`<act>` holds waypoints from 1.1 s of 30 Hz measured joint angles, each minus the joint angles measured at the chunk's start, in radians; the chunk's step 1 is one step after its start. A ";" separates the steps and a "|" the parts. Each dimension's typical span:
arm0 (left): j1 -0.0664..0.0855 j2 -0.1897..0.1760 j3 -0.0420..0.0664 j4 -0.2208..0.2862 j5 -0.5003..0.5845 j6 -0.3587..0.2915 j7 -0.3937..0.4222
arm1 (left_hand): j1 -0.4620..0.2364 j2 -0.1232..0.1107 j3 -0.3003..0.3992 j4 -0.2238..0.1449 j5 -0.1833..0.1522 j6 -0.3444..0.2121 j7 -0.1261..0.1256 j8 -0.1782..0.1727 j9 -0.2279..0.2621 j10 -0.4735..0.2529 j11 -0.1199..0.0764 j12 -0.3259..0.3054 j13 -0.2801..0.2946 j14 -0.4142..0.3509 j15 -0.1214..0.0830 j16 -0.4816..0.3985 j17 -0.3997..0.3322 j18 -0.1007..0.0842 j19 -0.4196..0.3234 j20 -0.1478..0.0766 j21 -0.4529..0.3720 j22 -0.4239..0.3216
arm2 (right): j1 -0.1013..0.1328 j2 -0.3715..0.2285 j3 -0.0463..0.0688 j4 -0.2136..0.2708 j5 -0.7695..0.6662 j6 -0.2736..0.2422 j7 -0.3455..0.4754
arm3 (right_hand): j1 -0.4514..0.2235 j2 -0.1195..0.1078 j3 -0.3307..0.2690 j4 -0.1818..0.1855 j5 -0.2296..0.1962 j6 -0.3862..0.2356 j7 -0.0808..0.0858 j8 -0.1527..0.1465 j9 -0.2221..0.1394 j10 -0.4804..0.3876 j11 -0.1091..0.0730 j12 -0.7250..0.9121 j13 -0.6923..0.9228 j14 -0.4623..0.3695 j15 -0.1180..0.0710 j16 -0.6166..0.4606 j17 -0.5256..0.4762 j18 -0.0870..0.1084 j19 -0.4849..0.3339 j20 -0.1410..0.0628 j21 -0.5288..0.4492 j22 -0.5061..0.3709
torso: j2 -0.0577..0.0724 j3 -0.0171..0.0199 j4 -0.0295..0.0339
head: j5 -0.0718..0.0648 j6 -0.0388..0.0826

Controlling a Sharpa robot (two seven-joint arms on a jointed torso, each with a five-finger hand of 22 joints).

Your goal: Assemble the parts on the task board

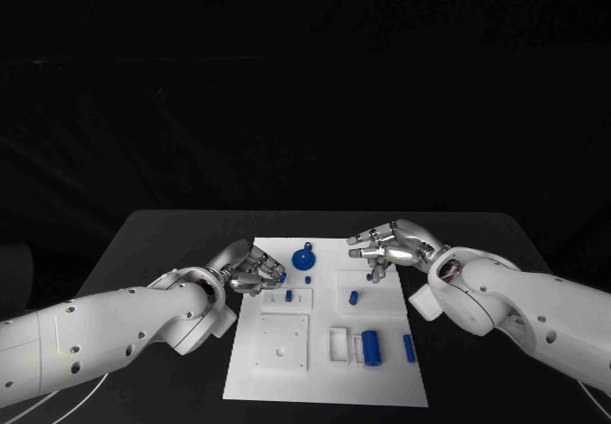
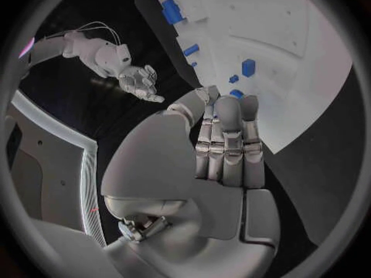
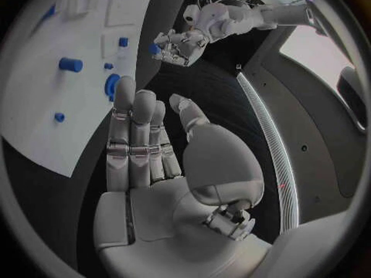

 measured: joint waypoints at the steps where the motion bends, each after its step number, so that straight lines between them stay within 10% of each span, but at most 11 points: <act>1: 0.000 0.000 0.001 -0.003 0.018 0.000 0.005 | -0.002 0.002 -0.001 -0.004 0.000 0.000 0.000 0.000 0.000 -0.002 0.002 0.000 0.000 -0.002 0.002 0.000 0.000 0.000 0.000 0.000 0.000 0.000 | 0.000 0.000 0.000 0.008 0.010 0.004 -0.013 | 0.000 0.000 0.005 0.000 -0.004 0.000 0.000 0.000 0.000 0.000 0.000 0.000 0.006 0.000 0.000 0.003 0.004 0.000 0.000 0.000 0.004 0.004 | 0.000 -0.0006 -0.0001 | 0.000 0.001; 33: 0.002 0.001 0.027 0.022 0.200 0.007 0.075 | -0.016 0.009 0.005 -0.034 0.000 -0.006 0.001 0.000 0.002 -0.004 0.003 0.000 0.000 -0.004 0.004 0.000 0.001 -0.007 0.000 0.000 0.000 0.001 | 0.000 0.128 -0.044 0.012 0.333 -0.029 -0.357 | -0.047 0.021 -0.039 0.126 -0.214 0.030 -0.010 0.000 0.001 0.019 -0.005 0.055 0.167 0.003 -0.003 0.182 0.077 0.001 0.000 -0.007 0.111 0.164 | -0.001 0.0011 0.0000 | -0.002 0.028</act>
